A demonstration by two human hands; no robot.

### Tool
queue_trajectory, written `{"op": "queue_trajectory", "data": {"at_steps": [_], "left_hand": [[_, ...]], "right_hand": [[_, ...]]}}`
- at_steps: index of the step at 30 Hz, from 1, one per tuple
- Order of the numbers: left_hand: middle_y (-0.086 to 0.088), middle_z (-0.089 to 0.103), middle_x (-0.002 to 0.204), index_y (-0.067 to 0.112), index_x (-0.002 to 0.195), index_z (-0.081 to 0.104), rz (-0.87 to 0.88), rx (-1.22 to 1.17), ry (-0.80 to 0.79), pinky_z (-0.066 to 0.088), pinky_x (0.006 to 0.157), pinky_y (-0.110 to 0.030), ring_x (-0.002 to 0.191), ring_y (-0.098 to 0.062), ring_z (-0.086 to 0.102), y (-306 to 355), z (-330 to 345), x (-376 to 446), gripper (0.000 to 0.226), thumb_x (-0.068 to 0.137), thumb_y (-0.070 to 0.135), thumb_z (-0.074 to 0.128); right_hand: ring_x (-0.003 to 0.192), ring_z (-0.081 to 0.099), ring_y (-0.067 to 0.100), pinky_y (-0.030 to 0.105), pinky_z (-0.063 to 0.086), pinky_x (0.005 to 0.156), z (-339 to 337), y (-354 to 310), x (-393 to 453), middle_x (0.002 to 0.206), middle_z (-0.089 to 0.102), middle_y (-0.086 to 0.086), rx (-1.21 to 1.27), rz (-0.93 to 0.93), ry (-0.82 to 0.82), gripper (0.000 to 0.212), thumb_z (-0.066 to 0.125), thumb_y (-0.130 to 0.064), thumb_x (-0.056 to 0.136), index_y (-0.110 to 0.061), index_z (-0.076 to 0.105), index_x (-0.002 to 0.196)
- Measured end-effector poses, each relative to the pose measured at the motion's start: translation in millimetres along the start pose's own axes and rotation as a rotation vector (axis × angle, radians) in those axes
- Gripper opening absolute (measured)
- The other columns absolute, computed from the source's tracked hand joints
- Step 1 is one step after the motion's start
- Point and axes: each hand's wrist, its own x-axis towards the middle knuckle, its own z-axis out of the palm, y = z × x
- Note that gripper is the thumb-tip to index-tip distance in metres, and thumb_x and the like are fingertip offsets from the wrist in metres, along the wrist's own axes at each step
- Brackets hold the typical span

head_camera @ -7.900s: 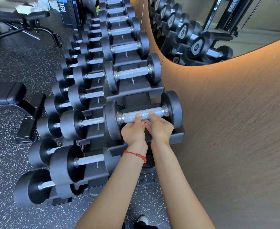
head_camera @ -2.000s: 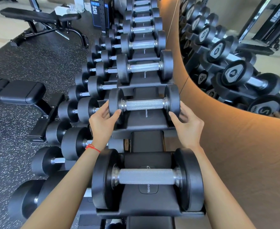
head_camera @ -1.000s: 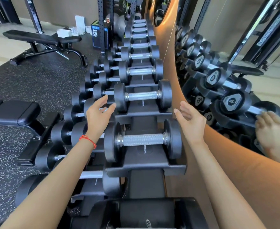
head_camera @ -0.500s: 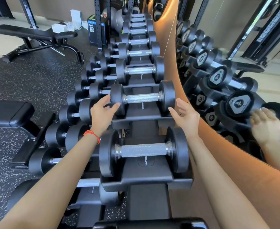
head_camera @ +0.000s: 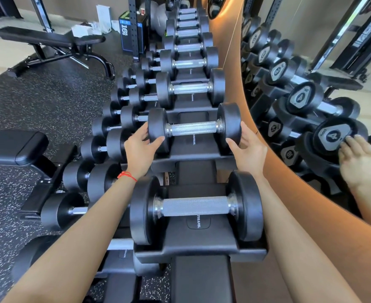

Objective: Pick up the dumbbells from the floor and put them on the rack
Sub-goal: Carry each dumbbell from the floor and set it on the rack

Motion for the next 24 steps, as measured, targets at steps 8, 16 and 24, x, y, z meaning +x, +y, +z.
{"op": "queue_trajectory", "data": {"at_steps": [8, 16, 24], "left_hand": [[0.013, 0.045, 0.108, 0.002, 0.131, 0.048, 0.012, -0.016, 0.046, 0.035, 0.069, 0.007, 0.074, 0.029, 0.048, 2.5, 5.2, -5.0, 0.059, 0.076, 0.001, 0.070], [-0.011, 0.056, 0.132, 0.008, 0.133, 0.048, -0.058, -0.042, -0.015, 0.044, 0.101, -0.028, 0.123, -0.021, 0.052, -10.4, -3.7, 6.8, 0.065, 0.074, 0.010, 0.074], [-0.010, 0.053, 0.135, 0.006, 0.134, 0.047, -0.071, -0.091, -0.012, 0.044, 0.103, -0.033, 0.124, -0.019, 0.051, -15.3, -4.3, 9.3, 0.066, 0.073, 0.008, 0.075]], "right_hand": [[0.116, 0.059, 0.020, -0.003, 0.035, 0.088, 6.6, 4.8, -0.1, 0.128, 0.060, 0.012, 0.023, 0.014, 0.057, 0.058, 0.074, -0.014, 0.076, -0.007, 0.051, 0.130], [0.111, 0.060, 0.015, -0.006, 0.035, 0.086, 9.7, 4.8, -1.8, 0.122, 0.064, 0.012, 0.013, -0.024, 0.080, 0.056, 0.076, -0.014, 0.074, -0.007, 0.056, 0.126], [0.110, 0.062, 0.020, -0.004, 0.037, 0.086, 8.0, 6.0, -1.7, 0.123, 0.063, 0.011, 0.009, -0.058, 0.071, 0.056, 0.075, -0.015, 0.075, -0.005, 0.055, 0.126]]}}
